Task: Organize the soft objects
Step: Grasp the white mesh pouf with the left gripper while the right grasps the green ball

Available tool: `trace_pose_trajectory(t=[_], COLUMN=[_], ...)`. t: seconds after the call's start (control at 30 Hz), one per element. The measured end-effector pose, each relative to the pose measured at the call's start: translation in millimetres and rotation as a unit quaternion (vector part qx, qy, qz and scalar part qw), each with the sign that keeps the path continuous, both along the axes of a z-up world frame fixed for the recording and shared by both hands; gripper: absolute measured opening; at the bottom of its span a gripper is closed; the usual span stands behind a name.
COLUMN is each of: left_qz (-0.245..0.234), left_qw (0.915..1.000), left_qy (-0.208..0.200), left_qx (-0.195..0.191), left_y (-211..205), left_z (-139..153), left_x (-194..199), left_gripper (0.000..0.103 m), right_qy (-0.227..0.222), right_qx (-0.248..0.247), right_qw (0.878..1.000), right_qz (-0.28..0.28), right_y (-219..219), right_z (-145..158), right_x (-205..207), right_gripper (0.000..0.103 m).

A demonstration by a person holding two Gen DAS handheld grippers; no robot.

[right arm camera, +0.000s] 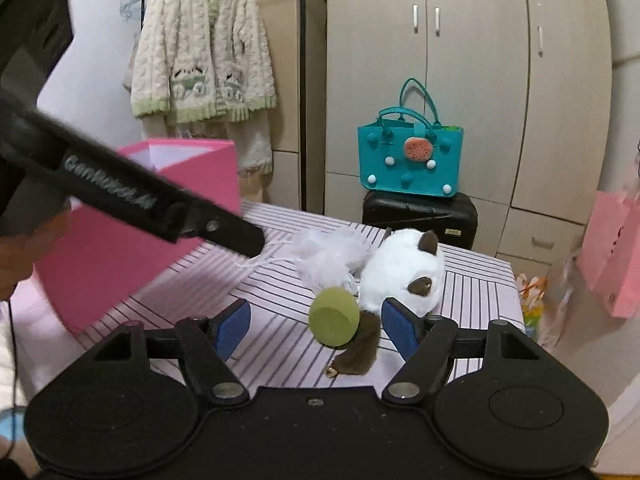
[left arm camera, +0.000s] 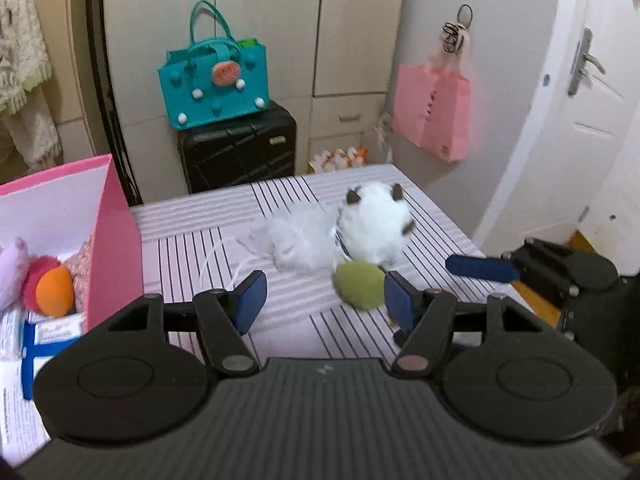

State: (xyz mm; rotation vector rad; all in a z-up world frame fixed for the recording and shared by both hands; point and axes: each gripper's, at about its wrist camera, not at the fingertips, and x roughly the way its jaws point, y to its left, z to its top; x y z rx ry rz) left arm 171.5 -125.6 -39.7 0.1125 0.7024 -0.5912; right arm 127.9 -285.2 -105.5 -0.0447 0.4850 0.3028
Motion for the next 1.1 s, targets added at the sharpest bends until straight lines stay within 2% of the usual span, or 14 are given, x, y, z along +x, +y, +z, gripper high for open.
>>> trace_pose_trajectory(t=[0.03,0.13,0.2,0.27,0.4,0.47,0.63,0.8,0.97,1.1], left_qz=[0.002,0.006,0.002,0.006,0.023,0.028,0.037,0.064,0.069,0.075], left_qw=[1.0,0.9997,0.9999,1.0,0.9984,0.9981,0.9986,0.996,0.9965,0.9964], left_qy=[-0.008,-0.025,-0.011,0.0,-0.025,-0.029,-0.011,-0.02,0.012,0.032], left_qx=[0.003,0.005,-0.002,-0.002,0.045,0.047,0.035,0.059,0.046,0.023], left_y=[-4,-16,-23,-30,-46,-47,-58,-70,-70,-64], left_z=[-3,-13,-20,-28,-42,-44,-49,-62,-73,-76], left_x=[3,9,18,27,41,47,68,82,92,97], left_gripper=[0.063,0.063,0.063,0.063,0.064,0.065,0.065,0.063,0.058,0.042], right_qy=[0.003,0.017,0.029,0.037,0.036,0.035,0.044,0.048,0.05,0.041], right_qx=[-0.009,-0.003,0.017,0.014,0.018,0.026,0.014,0.02,0.027,0.009], right_qw=[1.0,1.0,0.999,0.999,0.999,0.999,0.999,0.999,0.998,0.999], right_qz=[0.0,-0.01,-0.015,-0.027,-0.025,-0.018,-0.003,-0.008,-0.011,-0.01], right_y=[3,3,-1,-2,-7,-8,-2,-6,-8,-2], right_z=[-5,-15,-21,-25,-30,-31,-37,-39,-38,-38], right_x=[5,14,22,27,27,30,44,48,49,44], right_gripper=[0.07,0.069,0.069,0.069,0.069,0.067,0.054,0.043,0.04,0.04])
